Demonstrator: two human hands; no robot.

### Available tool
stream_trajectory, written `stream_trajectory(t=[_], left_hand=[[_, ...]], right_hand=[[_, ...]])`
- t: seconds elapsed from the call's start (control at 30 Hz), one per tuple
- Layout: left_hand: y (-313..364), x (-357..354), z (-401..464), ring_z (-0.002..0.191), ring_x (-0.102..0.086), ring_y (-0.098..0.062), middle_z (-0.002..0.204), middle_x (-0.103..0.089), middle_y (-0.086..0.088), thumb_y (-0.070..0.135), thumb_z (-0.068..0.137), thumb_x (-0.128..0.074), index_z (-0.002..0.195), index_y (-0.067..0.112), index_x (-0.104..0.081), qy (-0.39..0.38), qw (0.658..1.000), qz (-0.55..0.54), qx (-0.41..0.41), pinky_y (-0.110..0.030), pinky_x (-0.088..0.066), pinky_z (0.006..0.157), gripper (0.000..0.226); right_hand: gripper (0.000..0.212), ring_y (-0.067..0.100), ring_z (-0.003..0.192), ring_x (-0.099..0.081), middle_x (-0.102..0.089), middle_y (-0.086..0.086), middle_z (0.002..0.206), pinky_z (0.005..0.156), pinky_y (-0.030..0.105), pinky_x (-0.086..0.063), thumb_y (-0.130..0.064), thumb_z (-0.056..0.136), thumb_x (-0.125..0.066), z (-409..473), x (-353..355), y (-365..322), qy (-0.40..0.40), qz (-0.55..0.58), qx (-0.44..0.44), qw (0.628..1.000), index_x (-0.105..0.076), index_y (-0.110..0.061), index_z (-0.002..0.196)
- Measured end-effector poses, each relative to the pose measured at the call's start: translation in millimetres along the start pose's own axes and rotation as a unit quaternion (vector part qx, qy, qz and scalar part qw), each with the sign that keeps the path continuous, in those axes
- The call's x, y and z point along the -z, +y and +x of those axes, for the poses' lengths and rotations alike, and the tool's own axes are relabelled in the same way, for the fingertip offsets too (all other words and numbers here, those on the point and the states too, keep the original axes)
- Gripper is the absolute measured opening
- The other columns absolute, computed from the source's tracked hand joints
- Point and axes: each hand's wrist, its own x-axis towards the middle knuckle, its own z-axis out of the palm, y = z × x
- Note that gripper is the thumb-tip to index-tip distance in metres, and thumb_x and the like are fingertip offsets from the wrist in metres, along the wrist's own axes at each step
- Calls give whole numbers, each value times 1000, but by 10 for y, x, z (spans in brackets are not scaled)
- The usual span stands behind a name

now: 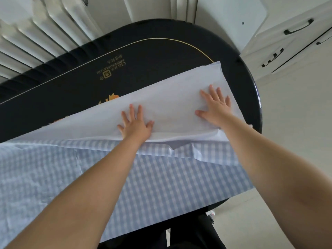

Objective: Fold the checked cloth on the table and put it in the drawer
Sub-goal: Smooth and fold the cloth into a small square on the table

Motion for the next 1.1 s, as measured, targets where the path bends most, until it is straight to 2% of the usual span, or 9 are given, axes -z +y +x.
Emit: stream_trajectory(t=[0.17,0.4,0.57,0.63,0.73,0.83,0.93,1.03,1.1], left_hand=[[-78,164,167,147,15,-31,159,21,7,63,86,-48,151,35,0,-4,998,21,-53,-61,-10,115,86],[-124,541,372,147,5,-37,160,13,0,59,76,-68,152,33,-4,-18,990,111,-82,-60,-16,113,103],[79,266,-41,89,-61,-35,104,-62,-13,42,89,-47,101,9,-63,236,842,61,-481,-41,-52,73,39],[105,170,-209,78,-62,-30,91,-64,-6,57,89,-41,92,13,-65,135,846,42,-514,-31,-45,64,51],[101,206,-287,91,-60,-22,97,-64,2,77,81,-32,97,21,-61,-77,920,132,-360,-31,-41,71,65],[28,500,-136,91,-55,-16,101,-62,5,66,82,-54,99,22,-60,-243,930,136,-241,-32,-43,82,48],[-146,850,111,90,-57,-21,97,-61,-2,45,83,-68,83,18,-58,-210,955,87,-190,-33,-44,79,28],[-250,932,269,114,-49,-31,120,-49,-10,37,87,-65,111,18,-53,110,985,8,-131,-41,-40,90,33],[-260,848,214,132,-33,-32,142,-34,-9,34,89,-62,140,21,-33,227,968,8,-105,-47,-30,108,60]], right_hand=[[68,26,146,-9,-8,2,160,117,48,-9,-44,90,-53,-92,119,-271,24,-18,-20,999,-20,-28,148],[36,27,88,-59,-62,7,98,78,36,-48,-48,81,-60,-991,-302,-580,154,-111,426,885,-63,-14,92],[74,34,95,-60,-60,11,109,77,40,-48,-57,57,-78,-1048,-533,-389,39,-178,224,957,-57,-11,111],[66,32,104,-59,-59,8,117,84,39,-43,-51,67,-74,-959,-370,-398,-34,-140,154,977,-51,-13,116],[29,23,78,-57,-57,-2,82,62,29,-37,-39,81,-69,-743,60,-447,-241,-92,114,959,-51,-15,85],[31,14,63,-46,-48,-5,70,56,26,-34,-37,84,-67,-512,577,-536,-322,-128,109,932,-48,-18,69],[16,25,86,-55,-60,5,92,85,38,-45,-23,84,-64,-306,867,-650,-143,-146,51,977,-60,-11,93],[52,32,132,-33,-36,12,142,114,57,-7,-11,85,-58,-216,793,-766,195,-148,17,969,-42,-16,134],[70,31,145,-9,-11,9,156,115,55,1,-22,90,-54,-260,615,-892,248,-99,35,963,-15,-20,148]])
